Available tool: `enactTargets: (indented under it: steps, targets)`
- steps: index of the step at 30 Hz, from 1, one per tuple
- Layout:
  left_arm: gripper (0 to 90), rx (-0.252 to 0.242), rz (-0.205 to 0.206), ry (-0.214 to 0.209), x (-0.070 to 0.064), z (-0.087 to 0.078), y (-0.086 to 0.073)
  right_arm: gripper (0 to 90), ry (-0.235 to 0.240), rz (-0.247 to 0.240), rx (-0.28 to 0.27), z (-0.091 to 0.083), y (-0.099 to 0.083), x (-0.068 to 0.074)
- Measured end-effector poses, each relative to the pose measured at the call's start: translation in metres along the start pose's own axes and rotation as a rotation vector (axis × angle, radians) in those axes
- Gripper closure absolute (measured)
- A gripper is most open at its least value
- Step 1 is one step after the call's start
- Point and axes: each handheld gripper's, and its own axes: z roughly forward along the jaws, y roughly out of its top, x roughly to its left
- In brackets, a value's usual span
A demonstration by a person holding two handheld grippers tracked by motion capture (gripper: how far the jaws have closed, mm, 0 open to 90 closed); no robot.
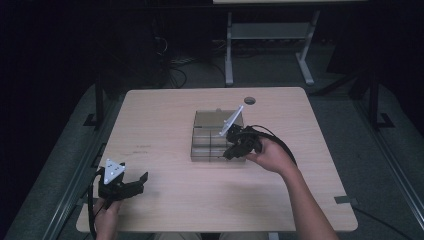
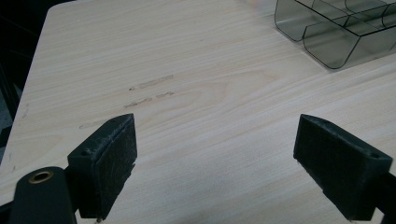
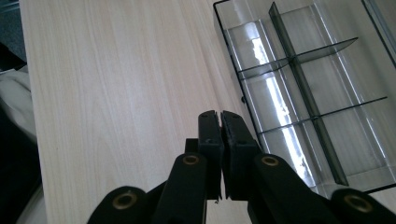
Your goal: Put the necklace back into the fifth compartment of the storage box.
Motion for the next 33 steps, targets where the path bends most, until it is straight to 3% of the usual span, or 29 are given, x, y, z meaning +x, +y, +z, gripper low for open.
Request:
enactTargets:
  steps: [8,20,33]
  targets:
    - [13.0,-0.005,0.002,-0.003,0.000,0.000,0.000,87.0,0.012,0.007,-0.011,0.002,0.008,-0.007]
    - [13.0,-0.002,0.005,-0.008,-0.002,0.001,0.000,86.8,0.020,-0.003,0.018,0.012,0.023,-0.012]
    - [13.0,0.003,0.008,-0.012,-0.002,0.003,0.000,86.9,0.000,0.020,0.032,0.015,0.028,-0.026]
